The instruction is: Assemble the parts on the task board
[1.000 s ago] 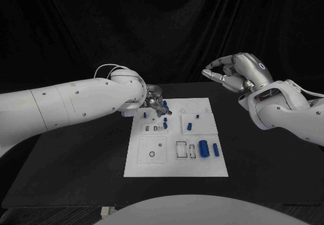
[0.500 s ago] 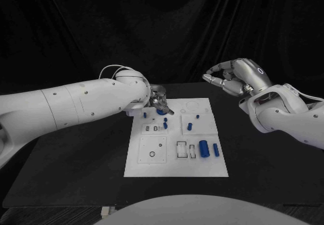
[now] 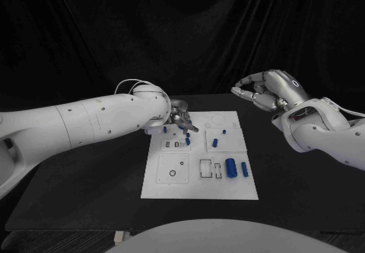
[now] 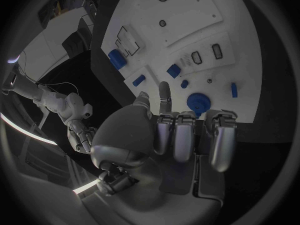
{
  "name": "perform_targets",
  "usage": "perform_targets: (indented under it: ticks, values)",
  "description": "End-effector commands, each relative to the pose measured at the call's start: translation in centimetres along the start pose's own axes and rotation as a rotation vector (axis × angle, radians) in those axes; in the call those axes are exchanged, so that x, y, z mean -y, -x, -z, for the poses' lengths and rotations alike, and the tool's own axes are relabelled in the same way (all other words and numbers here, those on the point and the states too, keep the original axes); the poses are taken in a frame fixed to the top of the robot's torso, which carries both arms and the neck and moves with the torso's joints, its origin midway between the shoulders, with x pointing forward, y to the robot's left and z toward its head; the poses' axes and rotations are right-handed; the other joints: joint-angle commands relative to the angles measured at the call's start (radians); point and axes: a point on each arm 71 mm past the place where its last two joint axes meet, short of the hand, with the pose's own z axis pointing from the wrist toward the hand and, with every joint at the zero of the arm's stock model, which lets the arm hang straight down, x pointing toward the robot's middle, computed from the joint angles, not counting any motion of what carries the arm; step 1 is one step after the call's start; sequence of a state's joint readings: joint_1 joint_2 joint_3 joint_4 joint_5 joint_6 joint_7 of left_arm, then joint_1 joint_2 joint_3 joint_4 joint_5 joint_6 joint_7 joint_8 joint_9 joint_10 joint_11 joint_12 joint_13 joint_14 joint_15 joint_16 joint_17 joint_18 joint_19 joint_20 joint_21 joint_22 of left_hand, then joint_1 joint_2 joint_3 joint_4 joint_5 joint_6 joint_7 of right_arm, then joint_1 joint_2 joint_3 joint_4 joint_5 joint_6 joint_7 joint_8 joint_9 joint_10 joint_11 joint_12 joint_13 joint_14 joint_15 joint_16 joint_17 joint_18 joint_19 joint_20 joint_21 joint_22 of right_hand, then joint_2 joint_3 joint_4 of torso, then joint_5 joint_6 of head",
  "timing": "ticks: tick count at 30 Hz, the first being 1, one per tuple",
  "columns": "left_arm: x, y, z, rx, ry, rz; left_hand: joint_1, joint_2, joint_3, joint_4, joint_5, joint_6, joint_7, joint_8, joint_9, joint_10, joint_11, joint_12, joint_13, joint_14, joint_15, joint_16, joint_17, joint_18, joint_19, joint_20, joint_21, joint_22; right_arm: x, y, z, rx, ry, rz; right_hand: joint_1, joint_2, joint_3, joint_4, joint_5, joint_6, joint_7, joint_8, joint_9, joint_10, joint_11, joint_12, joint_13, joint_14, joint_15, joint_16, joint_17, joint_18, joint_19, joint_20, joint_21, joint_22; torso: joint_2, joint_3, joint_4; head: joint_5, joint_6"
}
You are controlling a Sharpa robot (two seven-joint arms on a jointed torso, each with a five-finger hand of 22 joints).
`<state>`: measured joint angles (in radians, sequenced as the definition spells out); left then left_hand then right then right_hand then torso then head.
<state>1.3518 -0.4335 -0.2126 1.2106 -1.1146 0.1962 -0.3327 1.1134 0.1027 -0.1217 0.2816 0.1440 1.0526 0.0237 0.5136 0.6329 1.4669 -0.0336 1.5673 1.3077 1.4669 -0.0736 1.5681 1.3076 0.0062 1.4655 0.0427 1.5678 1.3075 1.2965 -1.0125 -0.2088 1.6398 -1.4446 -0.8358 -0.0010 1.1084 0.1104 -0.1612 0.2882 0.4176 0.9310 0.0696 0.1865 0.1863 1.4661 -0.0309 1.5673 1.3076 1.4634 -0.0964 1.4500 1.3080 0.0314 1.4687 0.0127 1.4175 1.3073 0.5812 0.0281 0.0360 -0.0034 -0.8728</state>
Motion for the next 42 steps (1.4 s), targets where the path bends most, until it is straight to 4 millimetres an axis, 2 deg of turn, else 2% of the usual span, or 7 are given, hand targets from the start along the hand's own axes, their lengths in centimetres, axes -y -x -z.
perform_targets:
  ticks: [1, 6, 12, 19, 20, 31, 42]
  values:
    - [-0.2, -0.5, -0.3, 0.001, 0.016, 0.009, -0.023, 0.001, -0.004, 0.006, -0.015, -0.003, -0.006, 0.021, 0.048, 0.104, -0.01, 0.004, 0.263, 0.104, -0.009, 0.003, 0.263, -0.006, 0.105, -0.01, 0.003, 0.263, 0.1, -0.4, 0.1, -0.022, -0.015, 0.004, 0.012, 0.0, -0.007, 0.001, 0.008, 0.008, 0.005, -0.004, 0.0, 0.105, 0.006, 0.004, 0.263, 0.069, 0.007, 0.006, 0.021, 0.005, 0.054, 0.006, 0.003, 0.215, 0.0, 0.0004, -0.0008, 0.001, 0.0]
    - [-0.9, -1.0, -0.6, -0.005, 0.049, 0.019, -0.062, 0.006, -0.018, 0.008, -0.039, -0.01, -0.005, 0.013, 0.077, 0.104, -0.011, 0.004, 0.263, 0.104, -0.011, 0.003, 0.263, -0.006, 0.105, -0.013, 0.003, 0.263, 0.3, -0.7, 0.2, -0.041, -0.024, 0.004, 0.014, 0.001, -0.007, 0.001, 0.01, 0.009, 0.005, -0.004, 0.001, 0.105, 0.006, 0.004, 0.263, 0.069, 0.007, 0.005, 0.02, 0.005, 0.055, 0.007, 0.004, 0.216, -0.002, 0.0009, -0.0015, 0.003, 0.0]
    - [-1.5, -1.5, -0.9, -0.013, 0.07, 0.027, -0.074, 0.011, -0.021, 0.008, -0.039, -0.012, -0.005, 0.008, 0.085, 0.104, -0.011, 0.004, 0.263, 0.104, -0.011, 0.003, 0.263, -0.006, 0.105, -0.013, 0.003, 0.263, 0.3, -1.0, 0.2, -0.055, -0.031, 0.004, 0.015, 0.001, -0.007, 0.001, 0.011, 0.01, 0.005, -0.003, 0.001, 0.105, 0.006, 0.004, 0.263, 0.069, 0.007, 0.004, 0.017, 0.006, 0.054, 0.007, 0.001, 0.215, -0.002, -0.0005, -0.0027, 0.012, 0.0]
    - [-1.8, -1.9, -1.1, -0.023, 0.085, 0.03, -0.093, 0.016, -0.029, 0.004, -0.047, -0.011, 0.005, -0.064, 0.067, 0.104, -0.004, 0.004, 0.263, 0.104, -0.006, 0.003, 0.263, -0.006, 0.105, -0.009, 0.003, 0.263, 0.3, -1.3, 0.2, -0.075, -0.039, 0.002, 0.018, 0.003, -0.007, 0.001, 0.013, 0.011, 0.005, -0.004, 0.001, 0.105, 0.006, 0.004, 0.263, 0.068, 0.007, 0.002, 0.013, 0.007, 0.052, 0.007, -0.003, 0.214, -0.003, -0.0012, -0.0032, 0.02, 0.0]
    - [-1.8, -1.9, -1.2, -0.026, 0.087, 0.03, -0.089, 0.017, -0.029, 0.003, -0.043, -0.006, 0.009, -0.095, 0.052, 0.104, 0.0, 0.004, 0.263, 0.104, -0.002, 0.003, 0.263, -0.006, 0.105, -0.006, 0.003, 0.263, 0.3, -1.4, 0.2, -0.078, -0.04, 0.002, 0.02, 0.004, -0.007, 0.001, 0.014, 0.01, 0.005, -0.004, 0.0, 0.105, 0.007, 0.004, 0.263, 0.068, 0.008, 0.002, 0.013, 0.007, 0.052, 0.007, -0.004, 0.213, -0.003, -0.0011, -0.0031, 0.022, 0.0]
    - [-2.2, -2.4, -1.7, -0.043, 0.108, 0.032, -0.038, 0.009, -0.005, -0.017, 0.014, 0.021, 0.025, -0.232, -0.03, 0.104, 0.013, 0.004, 0.263, 0.104, 0.009, 0.003, 0.263, -0.006, 0.105, 0.005, 0.003, 0.263, 0.4, -1.5, 0.3, -0.096, -0.053, 0.003, 0.054, 0.006, -0.005, -0.002, 0.036, 0.012, 0.006, -0.01, -0.001, 0.105, 0.008, 0.004, 0.263, 0.066, 0.009, 0.002, 0.01, 0.007, 0.051, 0.008, -0.004, 0.213, -0.005, -0.0009, -0.0051, 0.028, 0.0]
    - [-1.9, -3.0, -2.1, -0.074, 0.114, 0.023, -0.03, 0.007, 0.001, -0.021, 0.016, 0.036, 0.026, -0.255, -0.049, 0.104, 0.016, 0.004, 0.263, 0.104, 0.012, 0.003, 0.263, -0.006, 0.105, 0.008, 0.003, 0.263, 0.4, -1.7, 0.2, -0.105, -0.057, 0.002, 0.059, 0.006, -0.006, -0.001, 0.041, 0.009, 0.007, -0.013, -0.003, 0.105, 0.008, 0.004, 0.263, 0.066, 0.009, 0.002, 0.01, 0.007, 0.051, 0.009, -0.005, 0.213, -0.006, -0.001, -0.0063, 0.023, 0.0]
